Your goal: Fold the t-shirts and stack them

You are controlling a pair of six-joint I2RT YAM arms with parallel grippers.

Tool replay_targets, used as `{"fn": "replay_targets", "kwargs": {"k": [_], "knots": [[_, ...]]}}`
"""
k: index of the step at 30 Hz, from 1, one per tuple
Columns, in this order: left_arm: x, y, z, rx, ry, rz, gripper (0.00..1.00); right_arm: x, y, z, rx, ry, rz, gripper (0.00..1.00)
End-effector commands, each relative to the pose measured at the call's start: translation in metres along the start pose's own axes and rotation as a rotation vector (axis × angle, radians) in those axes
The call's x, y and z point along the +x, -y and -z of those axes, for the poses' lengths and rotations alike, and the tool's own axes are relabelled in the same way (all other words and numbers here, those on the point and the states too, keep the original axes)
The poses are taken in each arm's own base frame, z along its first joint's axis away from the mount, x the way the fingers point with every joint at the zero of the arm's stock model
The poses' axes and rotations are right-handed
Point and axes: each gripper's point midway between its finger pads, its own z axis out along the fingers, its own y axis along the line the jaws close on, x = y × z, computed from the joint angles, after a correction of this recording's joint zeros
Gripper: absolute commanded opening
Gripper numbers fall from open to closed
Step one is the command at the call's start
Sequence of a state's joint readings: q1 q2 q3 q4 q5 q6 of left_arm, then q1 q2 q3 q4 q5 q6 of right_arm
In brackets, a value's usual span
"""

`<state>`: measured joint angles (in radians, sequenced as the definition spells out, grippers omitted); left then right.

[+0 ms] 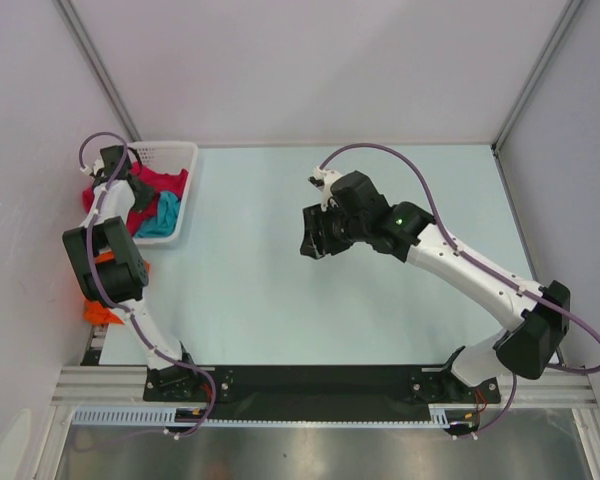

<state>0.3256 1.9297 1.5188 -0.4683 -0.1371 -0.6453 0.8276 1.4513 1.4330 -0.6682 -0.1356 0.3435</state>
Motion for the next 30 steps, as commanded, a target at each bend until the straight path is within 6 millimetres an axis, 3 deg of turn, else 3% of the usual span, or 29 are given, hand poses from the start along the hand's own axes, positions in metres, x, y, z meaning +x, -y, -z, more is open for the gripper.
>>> {"fn": "replay_targets", "kwargs": {"k": [1, 5, 10, 11, 17, 20, 21, 24, 25, 26, 28, 30], "knots": [[-0.033, 0.029, 0.033, 0.089, 0.14, -0.034, 0.0, -0.01, -0.016, -0.004, -0.03, 0.012, 0.028, 0.53], [-0.051, 0.044, 0.076, 0.097, 0.27, -0.082, 0.0, -0.005, -0.029, -0.014, -0.057, -0.012, 0.04, 0.53], [-0.067, 0.08, 0.126, 0.227, 0.37, -0.107, 0.0, 0.001, -0.044, -0.019, -0.077, -0.029, 0.07, 0.52], [-0.073, 0.087, 0.144, 0.265, 0.397, -0.108, 0.0, 0.002, -0.046, -0.019, -0.079, -0.032, 0.071, 0.52], [-0.074, 0.129, 0.21, 0.462, 0.481, -0.203, 0.0, 0.006, -0.045, -0.018, -0.071, -0.035, 0.075, 0.52], [-0.05, 0.156, 0.231, 0.602, 0.444, -0.304, 0.0, 0.004, -0.04, -0.016, -0.045, -0.025, 0.077, 0.52], [-0.027, 0.175, 0.243, 0.731, 0.375, -0.362, 0.0, 0.001, -0.036, -0.015, -0.025, -0.013, 0.076, 0.52], [0.014, 0.199, 0.254, 0.948, 0.233, -0.41, 0.0, -0.003, -0.027, -0.011, 0.006, 0.004, 0.064, 0.53], [0.04, 0.207, 0.266, 1.082, 0.112, -0.425, 0.0, -0.005, -0.026, -0.008, 0.009, 0.015, 0.06, 0.53], [0.064, 0.209, 0.261, 1.135, 0.02, -0.431, 0.0, -0.007, -0.023, -0.006, 0.017, 0.023, 0.052, 0.53], [0.09, 0.215, 0.266, 1.23, -0.08, -0.445, 0.0, -0.007, -0.019, 0.0, 0.028, 0.038, 0.042, 0.53], [0.122, 0.218, 0.258, 1.233, -0.157, -0.479, 0.0, -0.006, -0.013, 0.002, 0.042, 0.041, 0.032, 0.53]]}}
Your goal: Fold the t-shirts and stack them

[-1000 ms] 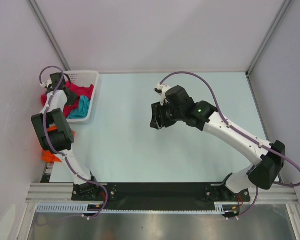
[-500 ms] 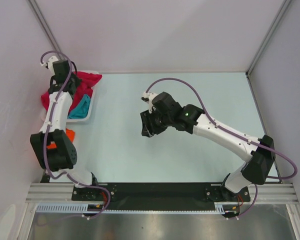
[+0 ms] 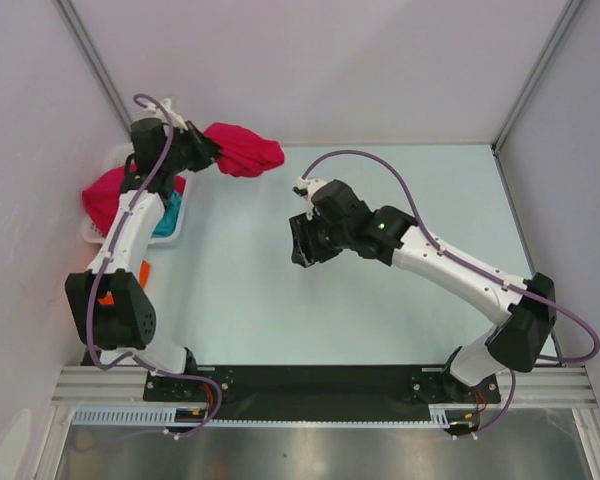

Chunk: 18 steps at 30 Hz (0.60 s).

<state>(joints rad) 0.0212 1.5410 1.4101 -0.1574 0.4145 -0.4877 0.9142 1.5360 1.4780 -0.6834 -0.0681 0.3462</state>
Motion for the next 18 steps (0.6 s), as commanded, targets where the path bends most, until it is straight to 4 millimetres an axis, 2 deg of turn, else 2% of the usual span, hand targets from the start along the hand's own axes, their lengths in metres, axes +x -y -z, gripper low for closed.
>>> {"fn": "replay_targets", "kwargs": {"k": [1, 3, 6, 7, 8, 10, 12, 17, 18], "knots": [[0.06, 0.048, -0.015, 0.289, -0.195, 0.029, 0.0, -0.018, 0.006, 0.031, 0.02, 0.101, -0.024, 0.53], [0.082, 0.039, -0.022, 0.249, -0.252, 0.049, 0.0, -0.018, 0.008, 0.034, 0.03, 0.106, -0.032, 0.53], [0.113, 0.016, -0.028, 0.195, -0.34, 0.064, 0.18, -0.018, 0.01, 0.042, 0.037, 0.119, -0.04, 0.53], [0.124, 0.01, -0.029, 0.184, -0.368, 0.075, 0.45, -0.017, 0.009, 0.044, 0.037, 0.121, -0.045, 0.52], [0.129, 0.006, -0.029, 0.167, -0.379, 0.085, 0.61, -0.018, 0.008, 0.047, 0.033, 0.128, -0.052, 0.53], [0.147, -0.003, -0.025, 0.131, -0.424, 0.117, 0.83, -0.017, 0.008, 0.048, 0.028, 0.135, -0.059, 0.53], [0.154, -0.008, -0.022, 0.109, -0.435, 0.136, 0.89, -0.014, 0.008, 0.049, 0.029, 0.131, -0.076, 0.53], [0.169, -0.016, -0.005, 0.038, -0.467, 0.168, 0.91, -0.006, 0.012, 0.042, 0.055, 0.131, -0.106, 0.53], [0.166, -0.015, 0.0, 0.027, -0.454, 0.167, 0.91, -0.005, 0.012, 0.041, 0.051, 0.131, -0.116, 0.53]]}}
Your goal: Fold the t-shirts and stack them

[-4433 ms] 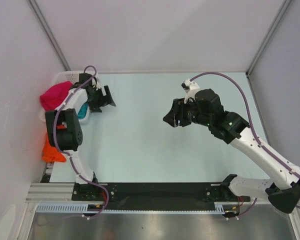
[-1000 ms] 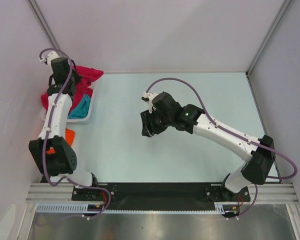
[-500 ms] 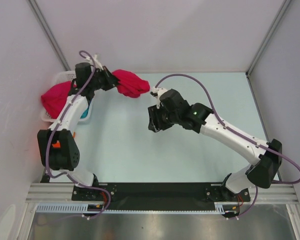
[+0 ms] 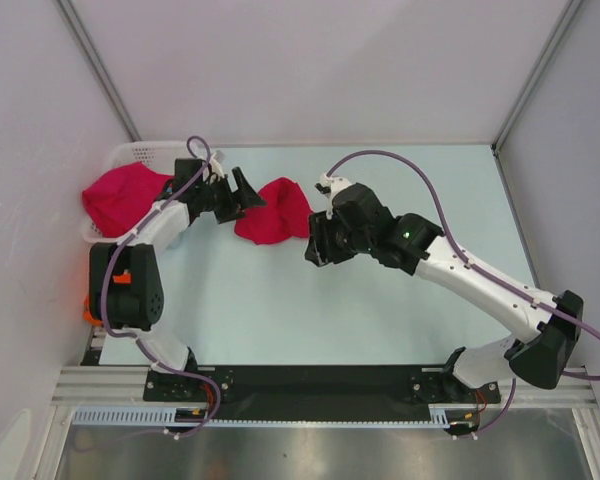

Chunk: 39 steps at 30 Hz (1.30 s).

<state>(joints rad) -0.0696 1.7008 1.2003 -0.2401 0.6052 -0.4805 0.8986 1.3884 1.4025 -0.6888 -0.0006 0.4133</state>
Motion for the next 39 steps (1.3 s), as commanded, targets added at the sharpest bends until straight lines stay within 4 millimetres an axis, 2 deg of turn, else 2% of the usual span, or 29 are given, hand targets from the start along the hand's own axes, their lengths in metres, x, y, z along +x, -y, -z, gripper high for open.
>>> {"fn": "replay_targets", "kwargs": {"k": [1, 4, 6, 7, 8, 9, 10, 12, 13, 14, 15, 16, 17, 20, 22, 23, 24, 26, 30, 32, 33, 35, 37, 39], "knots": [[0.005, 0.011, 0.023, -0.02, 0.031, -0.001, 0.91, -0.004, -0.003, 0.001, -0.004, 0.049, -0.043, 0.53], [0.014, 0.009, 0.027, -0.046, 0.022, -0.002, 0.91, -0.007, -0.001, -0.013, -0.002, 0.062, -0.036, 0.54], [0.022, 0.007, 0.026, -0.06, 0.003, 0.003, 0.91, -0.014, 0.011, -0.023, 0.014, 0.075, -0.032, 0.55], [0.028, 0.005, 0.024, -0.071, -0.01, 0.006, 0.91, -0.013, 0.018, -0.04, 0.027, 0.056, -0.033, 0.55], [0.031, 0.003, 0.024, -0.08, -0.015, 0.004, 0.91, -0.017, 0.03, -0.048, 0.052, 0.054, -0.043, 0.55], [0.034, 0.002, 0.023, -0.088, -0.017, 0.0, 0.91, -0.027, 0.032, -0.054, 0.059, 0.062, -0.038, 0.55], [0.039, -0.001, 0.021, -0.104, -0.023, 0.0, 0.91, -0.02, 0.043, -0.071, 0.092, 0.012, -0.015, 0.55], [0.042, -0.003, 0.019, -0.113, -0.033, 0.001, 0.91, -0.024, 0.054, -0.086, 0.135, -0.012, 0.009, 0.56], [0.044, -0.003, 0.018, -0.115, -0.036, 0.002, 0.9, -0.04, 0.053, -0.088, 0.142, 0.012, 0.036, 0.56], [0.043, -0.004, 0.018, -0.119, -0.033, 0.003, 0.9, -0.034, 0.061, -0.106, 0.161, -0.027, 0.044, 0.56], [0.043, -0.003, 0.017, -0.117, -0.036, 0.007, 0.91, -0.037, 0.07, -0.112, 0.176, -0.035, 0.041, 0.57], [0.042, -0.001, 0.016, -0.11, -0.034, 0.011, 0.91, -0.052, 0.07, -0.116, 0.165, -0.018, 0.042, 0.57], [0.041, 0.003, 0.014, -0.095, -0.032, 0.021, 0.91, -0.046, 0.079, -0.132, 0.177, -0.053, 0.04, 0.57], [0.039, 0.011, 0.007, -0.071, -0.025, 0.022, 0.9, -0.06, 0.103, -0.153, 0.205, -0.059, 0.015, 0.57], [0.042, 0.015, -0.002, -0.066, -0.041, 0.016, 0.91, -0.067, 0.114, -0.16, 0.198, -0.061, -0.004, 0.57], [0.042, 0.018, -0.005, -0.062, -0.047, 0.014, 0.91, -0.077, 0.115, -0.163, 0.19, -0.042, -0.003, 0.57], [0.044, 0.017, -0.011, -0.062, -0.061, 0.018, 0.9, -0.076, 0.122, -0.169, 0.197, -0.054, -0.006, 0.57], [0.053, 0.021, -0.021, -0.056, -0.094, 0.007, 0.9, -0.087, 0.13, -0.173, 0.194, -0.038, -0.01, 0.57], [0.067, 0.029, -0.032, -0.062, -0.125, -0.014, 0.9, -0.096, 0.151, -0.19, 0.195, -0.033, -0.027, 0.56], [0.075, 0.031, -0.035, -0.073, -0.134, -0.032, 0.9, -0.092, 0.16, -0.203, 0.176, -0.05, -0.054, 0.56], [0.077, 0.031, -0.034, -0.083, -0.132, -0.034, 0.9, -0.097, 0.161, -0.206, 0.164, -0.041, -0.057, 0.56], [0.077, 0.025, -0.034, -0.13, -0.11, -0.052, 0.9, -0.092, 0.162, -0.218, 0.134, -0.056, -0.077, 0.56], [0.074, 0.012, -0.033, -0.198, -0.094, -0.057, 0.9, -0.096, 0.156, -0.224, 0.102, -0.051, -0.083, 0.56], [0.069, 0.005, -0.032, -0.245, -0.087, -0.082, 0.9, -0.091, 0.155, -0.235, 0.089, -0.062, -0.091, 0.56]]}}
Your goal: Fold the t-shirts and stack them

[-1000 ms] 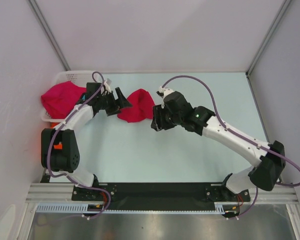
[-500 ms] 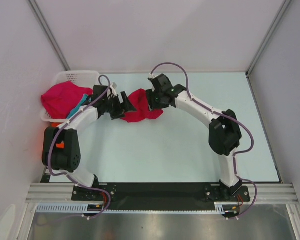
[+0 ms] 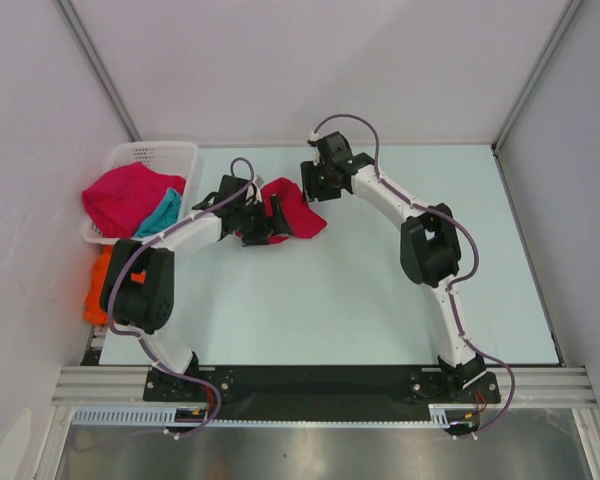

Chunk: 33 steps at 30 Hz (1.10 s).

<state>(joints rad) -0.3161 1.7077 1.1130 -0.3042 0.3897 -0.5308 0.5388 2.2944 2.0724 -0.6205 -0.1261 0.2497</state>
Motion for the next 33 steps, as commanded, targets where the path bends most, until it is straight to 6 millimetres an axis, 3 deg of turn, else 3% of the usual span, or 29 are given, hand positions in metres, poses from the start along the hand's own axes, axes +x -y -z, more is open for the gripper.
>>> {"fn": "replay_targets", "kwargs": {"k": [1, 5, 10, 12, 13, 14, 15, 16, 18, 19, 20, 27, 31, 33], "knots": [[-0.023, -0.015, 0.009, -0.127, 0.081, -0.034, 0.9, -0.014, -0.028, -0.008, -0.11, 0.023, 0.005, 0.56], [-0.03, -0.031, 0.004, -0.217, 0.079, -0.047, 0.9, -0.007, -0.031, -0.018, -0.136, 0.006, -0.033, 0.55], [-0.036, -0.034, -0.003, -0.245, 0.09, -0.015, 0.89, 0.001, -0.03, -0.023, -0.143, -0.005, -0.045, 0.52], [-0.037, -0.042, -0.007, -0.278, 0.095, 0.01, 0.86, 0.003, -0.029, -0.024, -0.142, -0.01, -0.044, 0.38], [-0.037, -0.042, -0.009, -0.281, 0.095, 0.02, 0.84, 0.003, -0.028, -0.023, -0.144, -0.009, -0.043, 0.26], [-0.036, -0.044, -0.014, -0.283, 0.088, 0.025, 0.79, 0.004, -0.027, -0.024, -0.144, -0.01, -0.045, 0.0], [-0.034, -0.042, -0.017, -0.265, 0.076, 0.029, 0.75, 0.004, -0.027, -0.023, -0.139, -0.008, -0.046, 0.0], [-0.035, -0.041, -0.021, -0.253, 0.076, 0.031, 0.68, 0.004, -0.027, -0.021, -0.14, -0.006, -0.044, 0.0], [-0.031, -0.04, -0.028, -0.231, 0.056, 0.038, 0.42, 0.005, -0.025, -0.021, -0.137, -0.002, -0.045, 0.0], [-0.03, -0.039, -0.03, -0.218, 0.049, 0.047, 0.26, 0.002, -0.026, -0.017, -0.139, 0.009, -0.04, 0.0], [-0.03, -0.038, -0.031, -0.217, 0.047, 0.052, 0.0, 0.001, -0.025, -0.016, -0.136, 0.013, -0.039, 0.0], [-0.045, -0.031, -0.019, -0.219, 0.1, 0.038, 0.0, -0.007, -0.022, 0.006, -0.098, 0.042, -0.017, 0.0], [-0.053, -0.029, -0.015, -0.232, 0.13, 0.027, 0.0, -0.014, -0.019, 0.033, -0.062, 0.076, -0.002, 0.0], [-0.054, -0.031, -0.014, -0.244, 0.137, 0.027, 0.0, -0.025, -0.019, 0.055, -0.043, 0.12, 0.012, 0.0]]}}
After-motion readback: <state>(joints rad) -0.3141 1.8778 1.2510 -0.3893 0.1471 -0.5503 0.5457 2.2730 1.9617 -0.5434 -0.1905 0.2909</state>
